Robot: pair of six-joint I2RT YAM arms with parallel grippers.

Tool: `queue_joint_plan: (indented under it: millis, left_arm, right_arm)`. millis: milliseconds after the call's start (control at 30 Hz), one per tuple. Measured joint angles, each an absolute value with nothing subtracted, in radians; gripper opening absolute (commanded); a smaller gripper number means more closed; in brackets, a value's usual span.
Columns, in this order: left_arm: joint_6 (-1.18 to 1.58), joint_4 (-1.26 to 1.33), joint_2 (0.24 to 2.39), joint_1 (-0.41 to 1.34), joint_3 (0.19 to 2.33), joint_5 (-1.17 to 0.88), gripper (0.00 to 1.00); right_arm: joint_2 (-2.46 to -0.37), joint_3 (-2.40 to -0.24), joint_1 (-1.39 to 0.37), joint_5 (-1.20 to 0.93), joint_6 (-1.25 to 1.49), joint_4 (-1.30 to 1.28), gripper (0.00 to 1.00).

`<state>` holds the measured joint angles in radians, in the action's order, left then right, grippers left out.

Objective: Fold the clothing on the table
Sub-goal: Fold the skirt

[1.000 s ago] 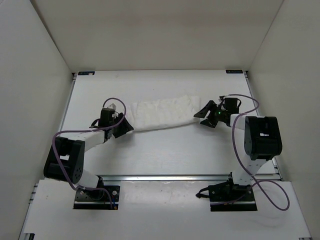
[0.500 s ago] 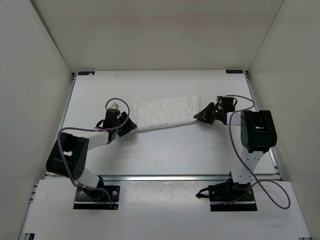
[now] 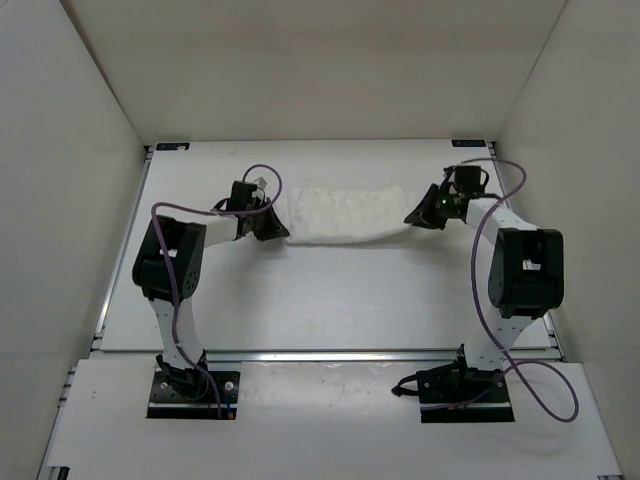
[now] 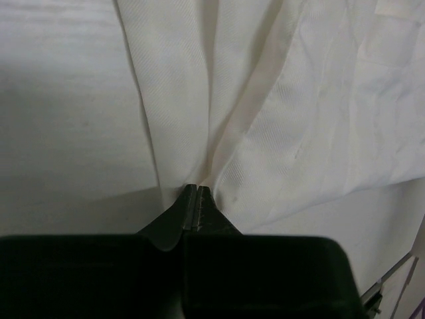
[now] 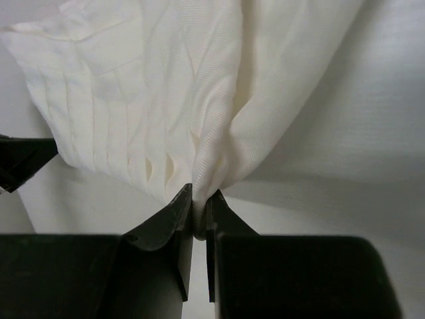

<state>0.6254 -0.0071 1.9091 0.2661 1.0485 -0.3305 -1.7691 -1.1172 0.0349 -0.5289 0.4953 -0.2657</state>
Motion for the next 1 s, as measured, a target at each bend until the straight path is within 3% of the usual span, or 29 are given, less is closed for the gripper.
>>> queue_joint_plan:
  millis: [167,367,700,1000]
  left_arm:
    - [0.552,-0.125,2.060,0.285,1.291,-0.385,0.00]
    - [0.525,-0.175,2.119,0.306,1.369,-0.417,0.00]
    - [0.524,-0.187,2.136,0.318,1.390,-0.452,0.00]
    - [0.533,-0.178,2.137,0.315,1.384,-0.460,0.00]
  right_arm:
    - [-1.782,-1.388,-0.030,-0.372,0.372,-0.496,0.00]
    - [-1.902,-1.745,-0.206,-0.207,0.264,-0.677,0.00]
    - [-2.359,-2.410,-0.496,-0.178,0.200,-0.904,0.00]
    - [-2.490,-2.447,-0.549,-0.344,0.304,-0.962,0.00]
